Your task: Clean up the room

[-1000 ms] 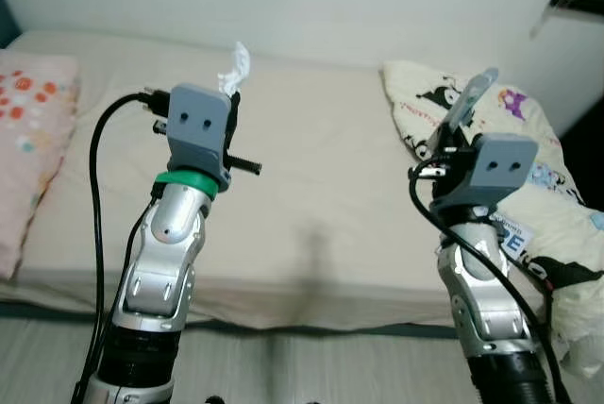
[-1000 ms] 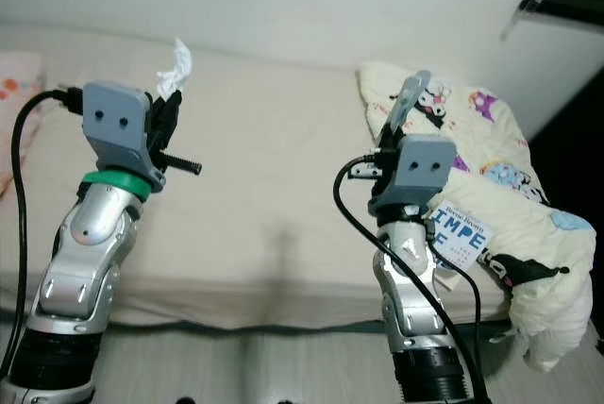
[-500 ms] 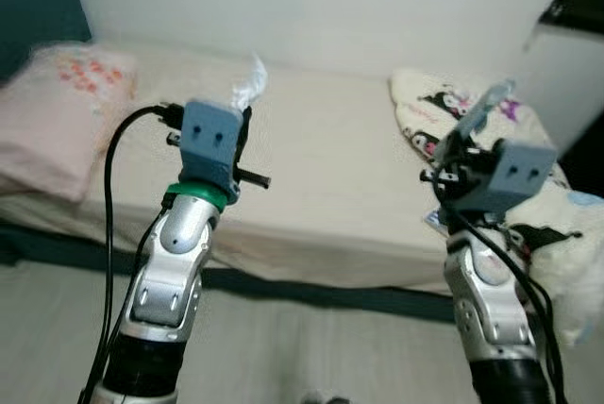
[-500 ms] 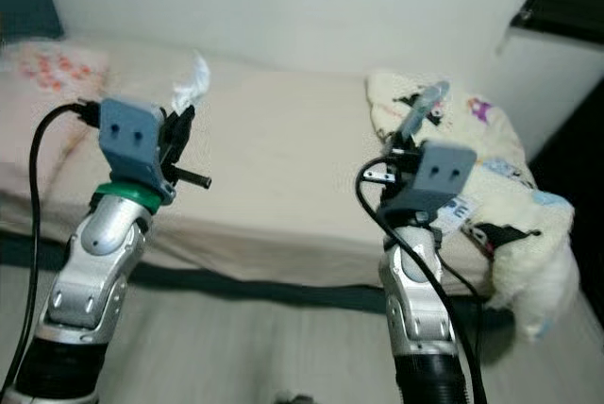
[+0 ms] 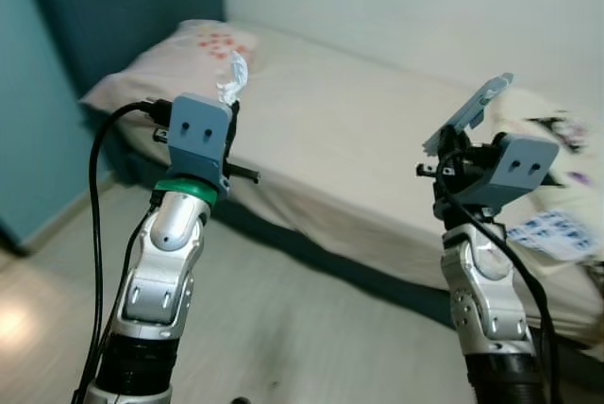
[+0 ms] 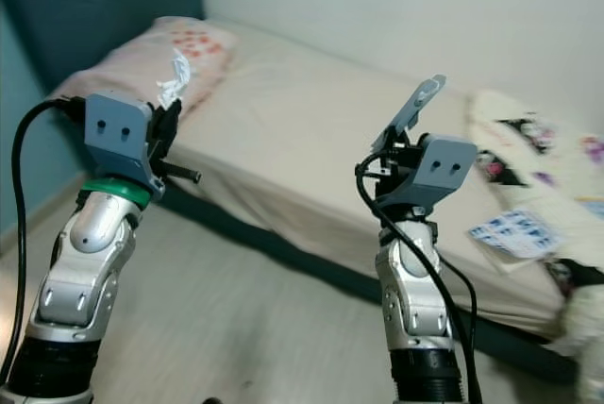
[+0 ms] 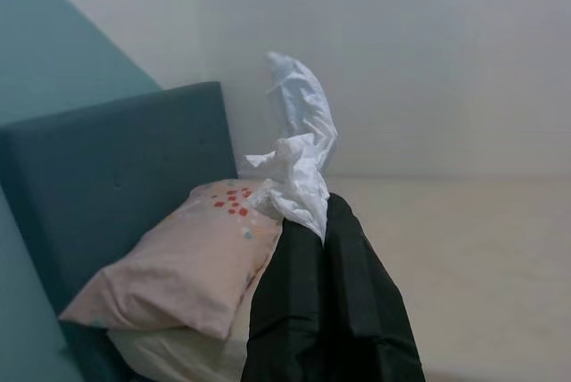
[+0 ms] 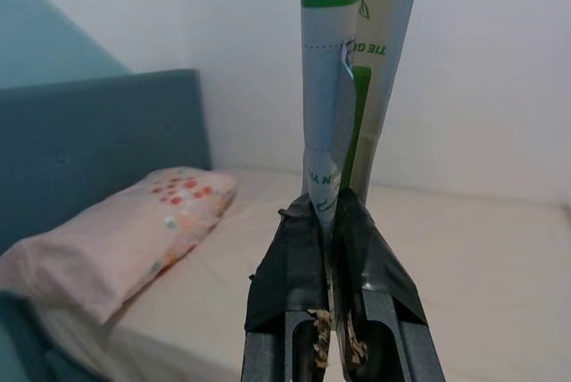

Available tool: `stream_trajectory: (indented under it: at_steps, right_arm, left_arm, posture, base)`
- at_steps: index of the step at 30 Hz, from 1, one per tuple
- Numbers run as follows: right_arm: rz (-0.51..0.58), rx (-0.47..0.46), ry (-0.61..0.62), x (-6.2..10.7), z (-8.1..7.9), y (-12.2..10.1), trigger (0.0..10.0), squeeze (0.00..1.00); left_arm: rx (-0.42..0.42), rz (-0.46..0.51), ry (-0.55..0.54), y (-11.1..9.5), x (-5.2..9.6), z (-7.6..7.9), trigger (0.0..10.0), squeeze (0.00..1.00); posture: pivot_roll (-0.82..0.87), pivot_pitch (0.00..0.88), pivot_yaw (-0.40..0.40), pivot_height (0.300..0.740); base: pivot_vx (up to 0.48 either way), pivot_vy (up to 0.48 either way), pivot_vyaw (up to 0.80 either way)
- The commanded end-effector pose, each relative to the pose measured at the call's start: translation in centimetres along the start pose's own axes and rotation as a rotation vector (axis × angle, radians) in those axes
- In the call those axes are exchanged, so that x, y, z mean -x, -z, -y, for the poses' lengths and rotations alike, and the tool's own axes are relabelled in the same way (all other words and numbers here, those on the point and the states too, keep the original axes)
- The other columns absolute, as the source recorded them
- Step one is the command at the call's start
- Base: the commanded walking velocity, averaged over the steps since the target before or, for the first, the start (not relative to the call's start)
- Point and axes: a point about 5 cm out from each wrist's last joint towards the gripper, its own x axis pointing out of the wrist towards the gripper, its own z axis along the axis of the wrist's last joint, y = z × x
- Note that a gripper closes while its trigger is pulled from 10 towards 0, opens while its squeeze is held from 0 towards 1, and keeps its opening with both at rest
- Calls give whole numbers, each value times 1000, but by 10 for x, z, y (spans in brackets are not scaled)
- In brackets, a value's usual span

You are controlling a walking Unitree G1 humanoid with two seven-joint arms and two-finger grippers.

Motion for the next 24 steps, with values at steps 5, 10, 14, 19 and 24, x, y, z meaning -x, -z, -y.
stream_trajectory:
  at_steps: [5, 10, 14, 19, 24]
  right_arm:
    - [-6, 0, 14, 1, 4, 0, 10000, 0]
    - [-7, -1, 13, 1, 4, 0, 10000, 0]
    - [-8, -3, 6, 1, 3, 1, 10000, 0]
    - [-13, -7, -13, 1, 0, 2, 10000, 0]
    - [-45, -8, -48, 4, -4, 10, 10000, 0]
  left_arm:
    - [3, -17, 15, 3, 0, 4, 10000, 0]
    - [2, -21, 18, 3, 1, 4, 10000, 0]
    - [0, -22, 19, 4, 1, 3, 10000, 0]
    - [-6, -27, 20, 6, 1, 3, 10000, 0]
    - [-22, -90, 26, 18, 4, 4, 10000, 0]
  posture:
    - [35, 33, -69, 720]
    - [35, 33, -69, 720]
    - [35, 31, -63, 720]
    - [38, 27, -61, 720]
    - [41, 24, -63, 720]
  base:
    - [0, 0, 709]
    - [0, 0, 663]
    - [0, 0, 652]
    - [0, 0, 645]
    - [0, 0, 652]
